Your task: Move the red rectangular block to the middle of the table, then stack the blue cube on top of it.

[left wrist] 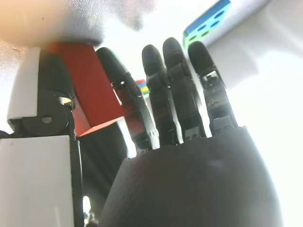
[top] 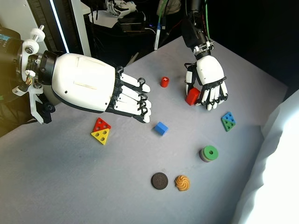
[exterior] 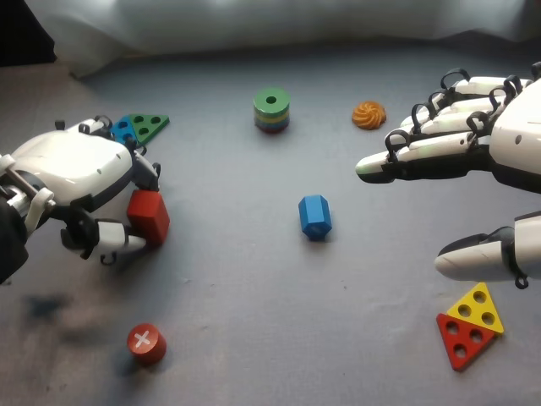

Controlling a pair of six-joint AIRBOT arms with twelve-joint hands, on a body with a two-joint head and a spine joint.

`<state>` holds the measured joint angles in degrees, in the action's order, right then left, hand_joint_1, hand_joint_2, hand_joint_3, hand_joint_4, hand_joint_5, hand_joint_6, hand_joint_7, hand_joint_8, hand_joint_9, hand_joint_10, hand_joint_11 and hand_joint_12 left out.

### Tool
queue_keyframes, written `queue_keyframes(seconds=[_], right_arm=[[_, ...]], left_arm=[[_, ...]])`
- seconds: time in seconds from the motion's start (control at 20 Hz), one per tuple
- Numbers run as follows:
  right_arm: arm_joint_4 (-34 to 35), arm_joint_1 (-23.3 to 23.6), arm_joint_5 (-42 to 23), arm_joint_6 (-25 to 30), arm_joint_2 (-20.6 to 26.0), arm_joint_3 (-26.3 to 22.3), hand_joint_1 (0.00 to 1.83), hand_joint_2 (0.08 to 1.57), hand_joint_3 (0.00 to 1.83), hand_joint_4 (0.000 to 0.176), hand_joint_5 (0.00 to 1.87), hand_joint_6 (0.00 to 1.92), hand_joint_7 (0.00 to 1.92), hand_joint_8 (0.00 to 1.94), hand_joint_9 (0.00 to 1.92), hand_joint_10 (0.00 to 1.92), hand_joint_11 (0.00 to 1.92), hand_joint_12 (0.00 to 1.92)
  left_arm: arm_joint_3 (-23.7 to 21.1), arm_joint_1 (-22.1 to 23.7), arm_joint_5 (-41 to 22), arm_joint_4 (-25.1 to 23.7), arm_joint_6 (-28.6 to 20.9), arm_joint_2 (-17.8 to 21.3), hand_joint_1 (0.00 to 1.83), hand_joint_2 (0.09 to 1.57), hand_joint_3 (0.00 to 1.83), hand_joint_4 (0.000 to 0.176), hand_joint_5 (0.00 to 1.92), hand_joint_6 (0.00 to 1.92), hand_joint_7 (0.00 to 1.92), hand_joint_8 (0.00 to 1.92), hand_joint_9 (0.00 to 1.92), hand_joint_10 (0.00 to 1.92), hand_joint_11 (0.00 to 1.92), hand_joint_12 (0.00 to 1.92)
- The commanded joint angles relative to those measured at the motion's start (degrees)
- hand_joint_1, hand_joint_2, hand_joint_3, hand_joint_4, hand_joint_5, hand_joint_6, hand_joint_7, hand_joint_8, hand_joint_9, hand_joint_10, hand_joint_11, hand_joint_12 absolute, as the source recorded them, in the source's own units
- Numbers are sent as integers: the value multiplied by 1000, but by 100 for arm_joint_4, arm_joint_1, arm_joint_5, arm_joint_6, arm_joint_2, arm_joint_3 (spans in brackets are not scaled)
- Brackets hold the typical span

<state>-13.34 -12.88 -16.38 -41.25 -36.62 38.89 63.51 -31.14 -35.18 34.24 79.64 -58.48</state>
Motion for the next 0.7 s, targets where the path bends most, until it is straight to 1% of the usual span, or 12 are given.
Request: queue_keyframes(seconds=[0.0,0.1,0.15,0.2,0.25,0.3,0.4,0.45,0.5,0.55,0.6,0.65], right_arm=[[50,76,-538,9,66,-7,406,1146,1,0,251,1,247,1,236,4,0,578],[54,76,-385,44,66,4,425,1144,0,0,263,4,252,3,240,4,0,595],[58,70,-301,220,65,41,420,1145,1,0,268,4,257,3,245,5,0,610],[103,58,-267,406,62,91,420,1145,0,0,264,1,255,2,243,4,0,613],[418,36,-247,406,59,154,437,1141,0,0,264,1,257,2,242,3,0,608],[781,8,-248,407,52,230,434,1141,0,0,258,0,249,0,231,1,0,598],[1111,-97,-292,405,27,330,418,1144,0,0,250,1,243,1,234,2,0,588],[1111,-167,-341,392,26,342,421,1143,0,0,258,4,250,4,241,5,0,588],[1111,-205,-401,386,26,342,422,1144,0,0,258,4,251,4,239,4,0,586],[1111,-207,-385,386,23,340,407,1144,0,0,257,3,252,3,237,3,0,588],[1111,-205,-367,385,12,340,405,1145,1,0,255,2,249,2,234,1,0,586],[1111,-205,-354,384,0,338,406,1145,1,0,249,0,244,0,232,1,0,585]], left_arm=[[-20,70,-548,-22,44,37,1079,1082,0,52,1048,872,634,4,527,4,73,1074],[-42,139,-542,42,78,37,1074,1086,1,57,1036,891,629,2,532,5,87,1091],[-65,186,-522,104,134,38,1068,1089,1,66,1027,905,619,0,519,1,77,1090],[-87,212,-520,162,163,39,1054,1090,1,102,1023,910,608,0,500,0,34,1074],[-114,242,-520,229,209,39,1059,1087,0,97,1033,895,611,1,502,2,45,1074],[-146,274,-520,285,245,39,1059,1086,0,98,1034,892,612,1,505,3,34,1070],[-226,320,-520,421,329,37,1052,1094,1,101,1015,924,617,2,530,9,54,1101],[-267,336,-520,475,366,37,1065,1091,0,73,1024,910,621,2,529,6,60,1102],[-302,350,-521,531,391,36,1056,1089,0,99,1026,905,611,0,509,2,16,1093],[-337,365,-521,570,408,36,1051,1091,0,111,1022,910,605,1,496,3,2,1065],[-367,386,-521,619,450,36,1057,1092,1,92,1020,915,612,3,504,6,6,1070],[-389,413,-521,679,494,36,1063,1092,0,76,1022,912,613,2,508,6,18,1088]])
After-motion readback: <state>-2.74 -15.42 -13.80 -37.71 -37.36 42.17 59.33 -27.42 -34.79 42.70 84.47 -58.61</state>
